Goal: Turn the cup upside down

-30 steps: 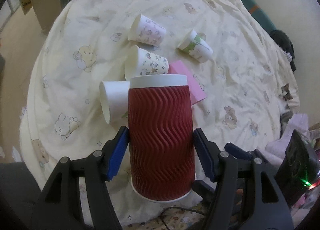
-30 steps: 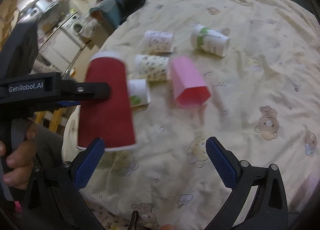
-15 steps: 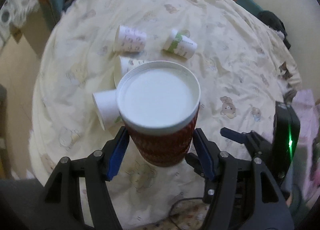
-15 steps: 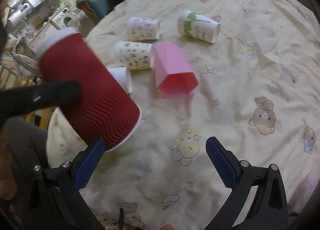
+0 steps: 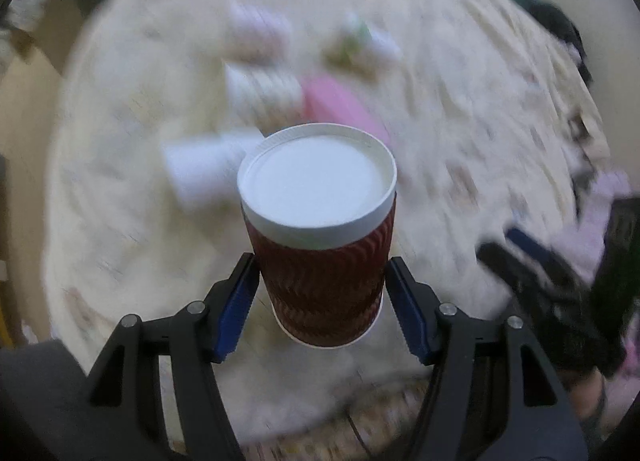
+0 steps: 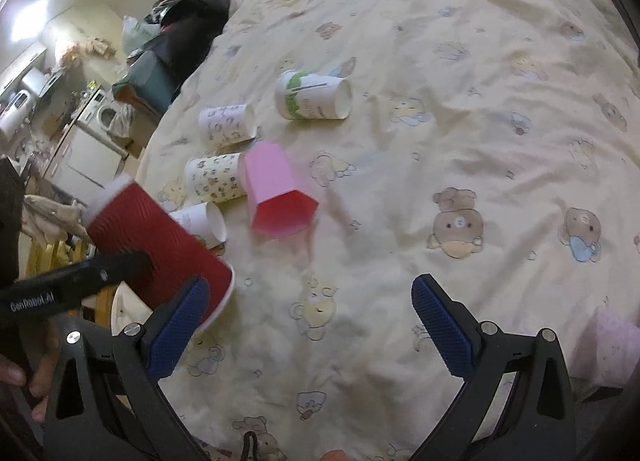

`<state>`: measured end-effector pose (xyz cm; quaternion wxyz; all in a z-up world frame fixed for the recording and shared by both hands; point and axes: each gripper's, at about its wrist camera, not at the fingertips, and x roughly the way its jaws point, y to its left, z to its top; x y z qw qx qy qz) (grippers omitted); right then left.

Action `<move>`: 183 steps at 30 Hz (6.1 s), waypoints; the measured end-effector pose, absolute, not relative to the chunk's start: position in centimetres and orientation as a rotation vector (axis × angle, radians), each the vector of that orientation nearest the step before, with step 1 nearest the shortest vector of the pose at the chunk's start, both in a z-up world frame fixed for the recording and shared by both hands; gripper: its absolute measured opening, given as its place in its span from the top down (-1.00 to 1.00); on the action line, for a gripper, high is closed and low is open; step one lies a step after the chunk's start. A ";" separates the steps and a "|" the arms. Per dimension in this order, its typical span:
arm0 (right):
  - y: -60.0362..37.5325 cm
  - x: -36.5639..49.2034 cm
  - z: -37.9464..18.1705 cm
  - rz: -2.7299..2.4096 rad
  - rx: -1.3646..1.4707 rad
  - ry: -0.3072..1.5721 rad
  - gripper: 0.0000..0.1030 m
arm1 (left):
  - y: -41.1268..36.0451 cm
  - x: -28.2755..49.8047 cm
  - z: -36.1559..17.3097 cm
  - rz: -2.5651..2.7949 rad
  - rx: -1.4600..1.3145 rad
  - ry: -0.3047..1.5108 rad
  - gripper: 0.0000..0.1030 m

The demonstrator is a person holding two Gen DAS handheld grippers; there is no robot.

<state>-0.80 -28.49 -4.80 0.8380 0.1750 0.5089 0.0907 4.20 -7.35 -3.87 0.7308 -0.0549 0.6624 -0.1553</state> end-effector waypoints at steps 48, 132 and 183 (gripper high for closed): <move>-21.7 7.3 -11.6 0.459 0.514 1.531 -0.65 | 0.2 2.5 -6.1 -0.181 -0.161 1.350 -0.82; -22.6 -5.8 0.5 0.253 0.170 0.845 -1.00 | -0.3 -4.9 0.4 -0.059 -0.040 0.821 -0.99; -21.7 -8.5 -0.3 0.139 0.084 0.691 -1.00 | -1.3 -6.1 -0.3 -0.045 -0.042 0.771 -1.00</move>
